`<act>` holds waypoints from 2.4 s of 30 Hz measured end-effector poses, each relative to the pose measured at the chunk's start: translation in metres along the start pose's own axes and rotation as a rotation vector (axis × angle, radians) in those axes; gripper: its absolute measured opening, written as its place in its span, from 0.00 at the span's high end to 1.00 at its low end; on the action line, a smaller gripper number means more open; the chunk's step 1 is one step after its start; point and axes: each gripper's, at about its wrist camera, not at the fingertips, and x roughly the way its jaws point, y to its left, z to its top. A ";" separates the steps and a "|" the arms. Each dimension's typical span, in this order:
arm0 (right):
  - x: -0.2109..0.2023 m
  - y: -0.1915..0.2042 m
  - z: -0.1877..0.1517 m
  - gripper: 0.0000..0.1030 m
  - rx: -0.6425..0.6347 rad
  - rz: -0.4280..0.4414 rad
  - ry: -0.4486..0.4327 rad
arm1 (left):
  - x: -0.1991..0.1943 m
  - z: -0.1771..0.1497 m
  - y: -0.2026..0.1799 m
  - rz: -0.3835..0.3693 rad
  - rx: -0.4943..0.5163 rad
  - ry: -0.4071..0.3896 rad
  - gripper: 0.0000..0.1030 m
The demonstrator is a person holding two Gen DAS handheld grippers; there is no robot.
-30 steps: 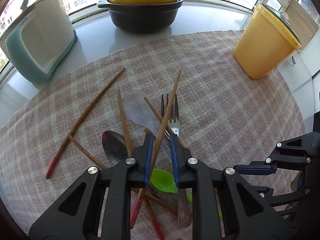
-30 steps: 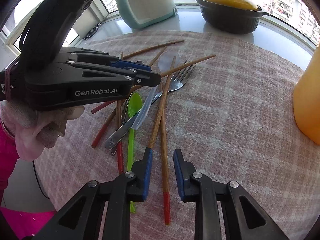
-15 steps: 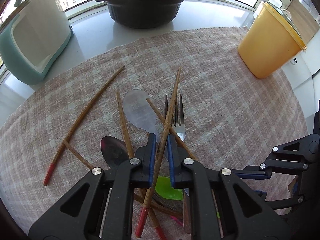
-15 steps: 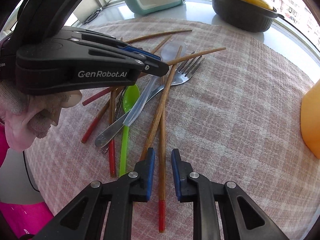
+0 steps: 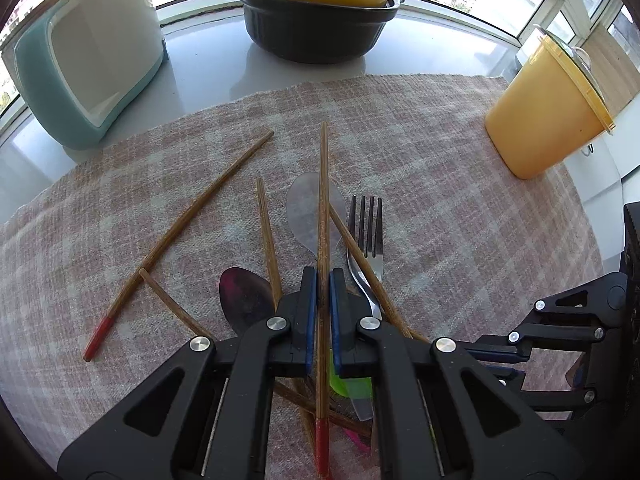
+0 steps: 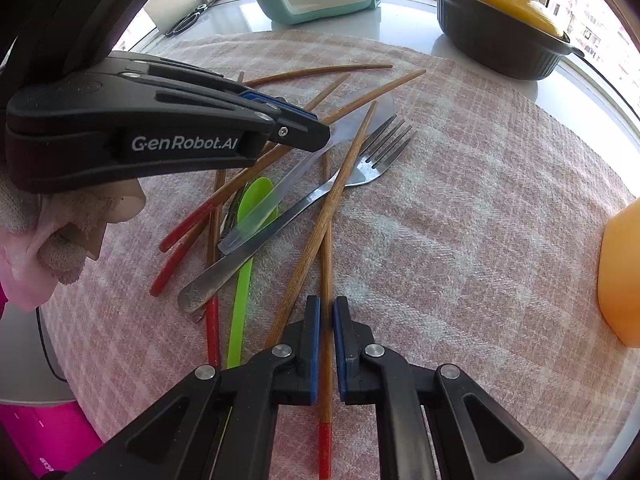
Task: Organize utensils
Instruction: 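Close the left tool on a red-tipped chopstick while the right tool grasps another, then lift the left tool's chopstick toward the yellow bin while the right tool carries its own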
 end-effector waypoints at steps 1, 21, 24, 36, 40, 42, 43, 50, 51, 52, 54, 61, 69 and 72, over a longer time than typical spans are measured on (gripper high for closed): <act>-0.001 0.000 -0.001 0.96 -0.001 0.002 0.002 | -0.002 -0.001 0.002 -0.002 -0.007 -0.004 0.96; -0.051 -0.029 -0.072 0.96 -0.045 -0.016 -0.015 | -0.043 -0.035 -0.016 0.003 -0.131 -0.100 0.96; -0.063 -0.037 -0.085 0.96 -0.041 -0.014 -0.039 | -0.051 -0.038 -0.024 -0.003 -0.158 -0.120 0.96; -0.138 -0.081 -0.108 0.96 0.066 0.016 -0.255 | -0.091 -0.027 -0.071 -0.039 -0.212 -0.264 0.96; -0.162 -0.098 -0.104 0.96 0.112 0.011 -0.339 | -0.102 -0.011 -0.087 -0.064 -0.220 -0.314 0.96; -0.174 -0.108 -0.100 0.96 0.133 -0.003 -0.379 | -0.105 -0.001 -0.094 -0.083 -0.224 -0.335 0.96; -0.179 -0.114 -0.097 0.96 0.143 -0.008 -0.399 | -0.107 0.004 -0.098 -0.093 -0.225 -0.345 0.96; -0.222 -0.151 -0.086 0.96 0.201 -0.039 -0.526 | -0.114 0.043 -0.123 -0.155 -0.225 -0.407 0.96; -0.227 -0.156 -0.084 0.96 0.209 -0.044 -0.540 | -0.115 0.048 -0.127 -0.163 -0.223 -0.412 0.96; -0.231 -0.161 -0.082 0.96 0.219 -0.048 -0.554 | -0.114 0.054 -0.131 -0.171 -0.218 -0.418 0.96; -0.240 -0.171 -0.077 0.96 0.235 -0.056 -0.578 | -0.113 0.066 -0.138 -0.181 -0.211 -0.429 0.96; -0.253 -0.202 -0.061 0.96 0.277 -0.088 -0.633 | -0.104 0.104 -0.162 -0.220 -0.200 -0.459 0.96; -0.255 -0.230 -0.044 0.96 0.322 -0.124 -0.686 | -0.085 0.143 -0.179 -0.248 -0.210 -0.477 0.96; -0.254 -0.235 -0.038 0.96 0.322 -0.161 -0.710 | -0.078 0.152 -0.183 -0.247 -0.214 -0.484 0.96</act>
